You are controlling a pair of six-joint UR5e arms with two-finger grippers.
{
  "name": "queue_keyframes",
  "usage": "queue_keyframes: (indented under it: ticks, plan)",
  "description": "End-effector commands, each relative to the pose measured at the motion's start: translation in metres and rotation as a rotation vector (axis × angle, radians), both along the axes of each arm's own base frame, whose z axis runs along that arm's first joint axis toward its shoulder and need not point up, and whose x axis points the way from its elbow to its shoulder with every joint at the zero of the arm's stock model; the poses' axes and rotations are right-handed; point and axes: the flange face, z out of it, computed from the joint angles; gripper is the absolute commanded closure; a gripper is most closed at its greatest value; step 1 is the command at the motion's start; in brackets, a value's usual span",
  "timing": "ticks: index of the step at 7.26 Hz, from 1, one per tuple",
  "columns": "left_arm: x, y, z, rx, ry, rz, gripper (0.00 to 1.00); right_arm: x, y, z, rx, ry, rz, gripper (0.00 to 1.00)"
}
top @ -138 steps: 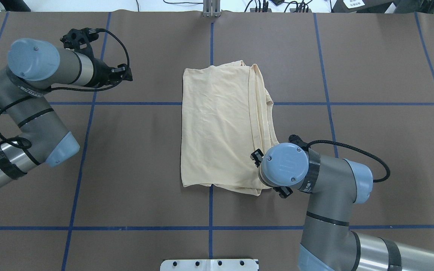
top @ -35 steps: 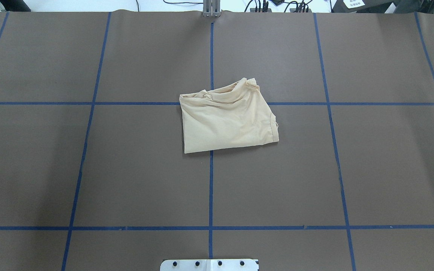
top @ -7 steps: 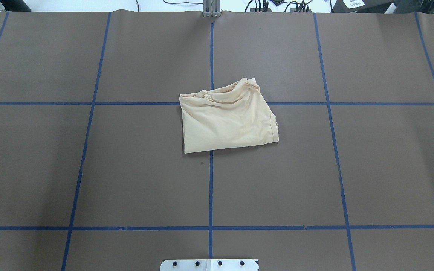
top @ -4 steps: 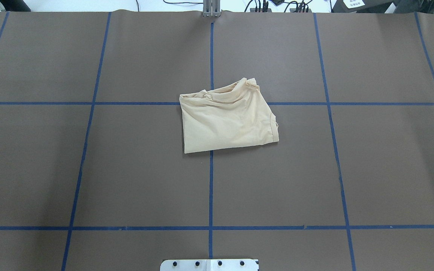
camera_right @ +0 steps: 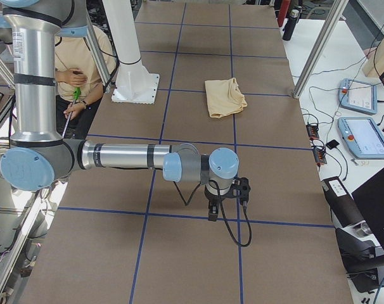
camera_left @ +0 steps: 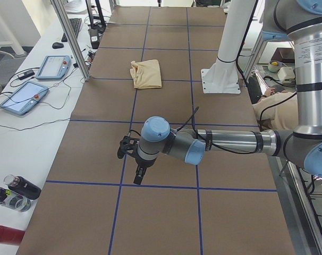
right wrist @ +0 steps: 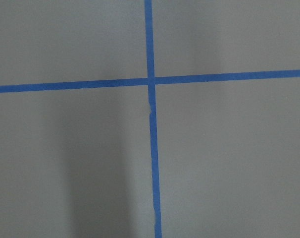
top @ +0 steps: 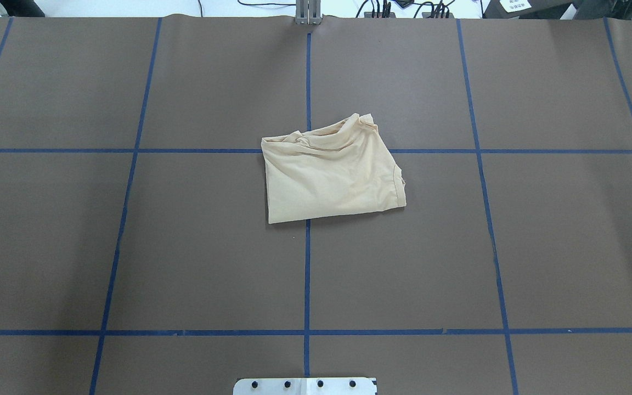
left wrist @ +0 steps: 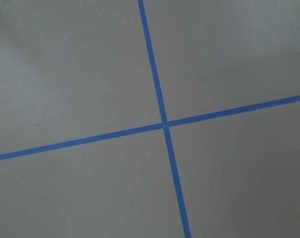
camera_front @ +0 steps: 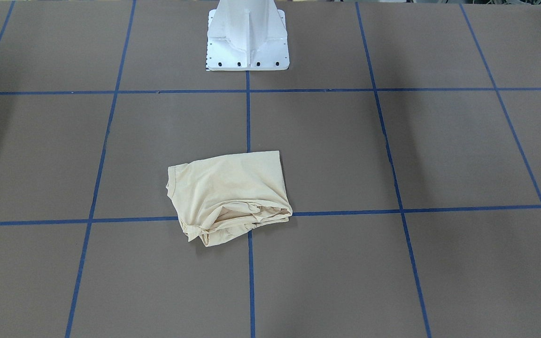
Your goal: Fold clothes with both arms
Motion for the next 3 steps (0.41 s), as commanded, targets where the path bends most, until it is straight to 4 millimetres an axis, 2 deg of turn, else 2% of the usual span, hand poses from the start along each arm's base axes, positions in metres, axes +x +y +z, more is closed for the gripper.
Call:
queue_keyframes:
  ticks: [1,3]
  plan:
    - [-0.0003,0.0,0.0002,0.0,0.0,-0.001,0.01,0.0002,-0.0002,-0.0004,0.001,0.0,0.001,0.0]
    - [-0.0002,0.0,-0.0007,0.002,0.001,0.0,0.01,0.0003,0.0007,0.0018,-0.004,0.0,0.001,0.0]
